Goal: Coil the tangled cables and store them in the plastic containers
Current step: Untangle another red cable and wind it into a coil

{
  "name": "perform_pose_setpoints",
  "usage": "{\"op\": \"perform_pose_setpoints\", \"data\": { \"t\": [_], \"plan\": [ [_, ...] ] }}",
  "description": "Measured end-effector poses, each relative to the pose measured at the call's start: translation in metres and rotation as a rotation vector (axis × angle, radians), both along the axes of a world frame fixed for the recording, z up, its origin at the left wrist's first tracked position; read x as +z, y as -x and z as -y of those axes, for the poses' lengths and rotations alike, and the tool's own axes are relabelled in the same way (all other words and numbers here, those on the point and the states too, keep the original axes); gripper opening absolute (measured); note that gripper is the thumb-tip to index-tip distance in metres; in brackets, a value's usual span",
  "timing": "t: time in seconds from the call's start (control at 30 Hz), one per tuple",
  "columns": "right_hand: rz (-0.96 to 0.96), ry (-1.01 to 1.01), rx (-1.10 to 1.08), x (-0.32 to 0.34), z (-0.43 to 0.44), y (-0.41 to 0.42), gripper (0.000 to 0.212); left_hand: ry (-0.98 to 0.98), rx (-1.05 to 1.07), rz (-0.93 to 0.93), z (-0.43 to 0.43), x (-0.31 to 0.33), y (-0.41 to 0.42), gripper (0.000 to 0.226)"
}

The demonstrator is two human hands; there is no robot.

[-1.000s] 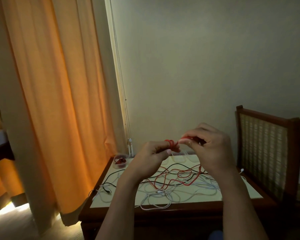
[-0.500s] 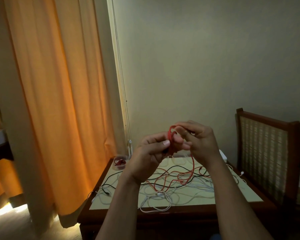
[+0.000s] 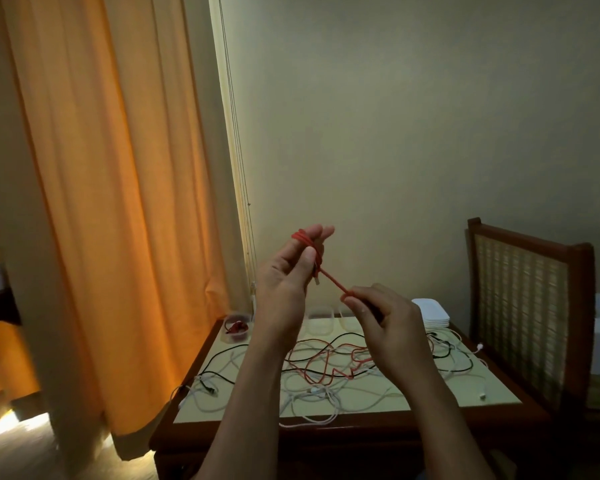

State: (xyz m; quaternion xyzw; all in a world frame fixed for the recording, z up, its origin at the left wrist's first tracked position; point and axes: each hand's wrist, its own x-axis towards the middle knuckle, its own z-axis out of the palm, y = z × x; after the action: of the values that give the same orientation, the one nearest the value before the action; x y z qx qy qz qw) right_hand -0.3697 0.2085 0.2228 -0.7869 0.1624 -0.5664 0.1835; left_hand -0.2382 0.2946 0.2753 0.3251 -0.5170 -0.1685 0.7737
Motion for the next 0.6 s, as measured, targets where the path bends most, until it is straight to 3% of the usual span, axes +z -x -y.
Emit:
{"op": "perform_pose_setpoints", "data": {
  "t": [0.17, 0.47, 0.6],
  "plan": [
    [-0.033, 0.124, -0.064, 0.013, -0.008, 0.012, 0.007, -0.156, 0.208, 0.323, -0.003, -0.014, -0.005, 0.035],
    [-0.11, 0.271, -0.076, 0.027, -0.004, 0.027, 0.008, -0.345, 0.217, 0.539, -0.002, -0.02, -0.003, 0.032],
    [-0.185, 0.324, -0.034, 0.041, 0.001, 0.029, 0.005, -0.401, 0.149, 0.59, -0.009, -0.016, -0.004, 0.042]
  ]
}}
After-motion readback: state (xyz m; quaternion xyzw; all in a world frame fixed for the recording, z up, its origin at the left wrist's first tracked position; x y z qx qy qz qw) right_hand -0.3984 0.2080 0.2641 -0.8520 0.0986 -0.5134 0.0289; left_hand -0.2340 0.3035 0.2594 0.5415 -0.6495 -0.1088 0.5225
